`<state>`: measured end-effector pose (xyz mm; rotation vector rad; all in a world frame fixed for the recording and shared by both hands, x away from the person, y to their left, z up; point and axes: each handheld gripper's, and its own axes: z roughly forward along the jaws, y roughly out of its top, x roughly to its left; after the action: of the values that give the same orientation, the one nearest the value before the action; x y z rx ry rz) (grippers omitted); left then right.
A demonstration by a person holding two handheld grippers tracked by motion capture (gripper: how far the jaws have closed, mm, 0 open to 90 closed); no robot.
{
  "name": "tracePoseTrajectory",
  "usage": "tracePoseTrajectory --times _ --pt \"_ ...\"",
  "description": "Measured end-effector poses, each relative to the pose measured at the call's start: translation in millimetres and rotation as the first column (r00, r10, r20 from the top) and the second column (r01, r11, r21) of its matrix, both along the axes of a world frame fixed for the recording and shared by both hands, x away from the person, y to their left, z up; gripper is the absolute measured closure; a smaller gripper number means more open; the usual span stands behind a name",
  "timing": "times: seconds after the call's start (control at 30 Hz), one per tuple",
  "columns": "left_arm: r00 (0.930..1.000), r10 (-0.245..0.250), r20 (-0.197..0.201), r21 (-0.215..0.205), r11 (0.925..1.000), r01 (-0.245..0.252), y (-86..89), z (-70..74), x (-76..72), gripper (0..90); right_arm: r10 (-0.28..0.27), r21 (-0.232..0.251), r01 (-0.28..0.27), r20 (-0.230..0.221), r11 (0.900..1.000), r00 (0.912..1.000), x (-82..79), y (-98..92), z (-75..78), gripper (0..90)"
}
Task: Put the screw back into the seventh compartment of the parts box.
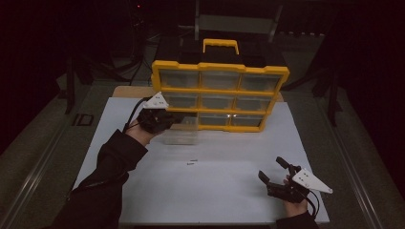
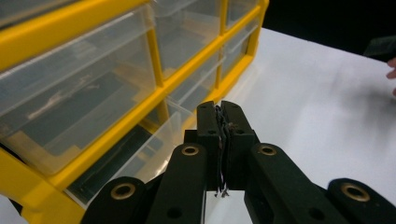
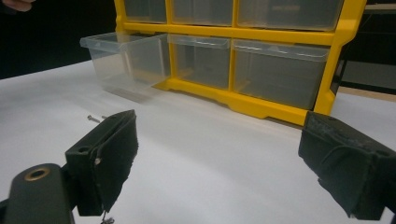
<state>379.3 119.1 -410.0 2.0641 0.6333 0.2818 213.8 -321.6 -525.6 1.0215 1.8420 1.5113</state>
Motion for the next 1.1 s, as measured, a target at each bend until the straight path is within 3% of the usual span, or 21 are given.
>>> tracePoseTrajectory --times 0.4,0.73,1.1 --pt "0.9961 0.075 -0.046 0.008 0.9972 -0.074 -4.9 -13.1 12.9 86.5 0.0 -0.001 0.0 -0.002 1.0 1.0 0.1 -0.2 -0.3 11.7" --pt "0.9889 0.117 -0.092 0.049 0.9924 -0.112 -5.0 -26.2 19.7 86.4 0.0 0.0 0.0 -0.003 1.0 1.0 0.1 -0.4 -0.3 11.7" --pt "0.9806 0.133 -0.143 0.115 0.9864 -0.118 -13.0 -36.4 25.1 86.3 0.0 0.001 0.0 -0.004 1.0 1.0 0.1 -0.6 -0.3 11.7"
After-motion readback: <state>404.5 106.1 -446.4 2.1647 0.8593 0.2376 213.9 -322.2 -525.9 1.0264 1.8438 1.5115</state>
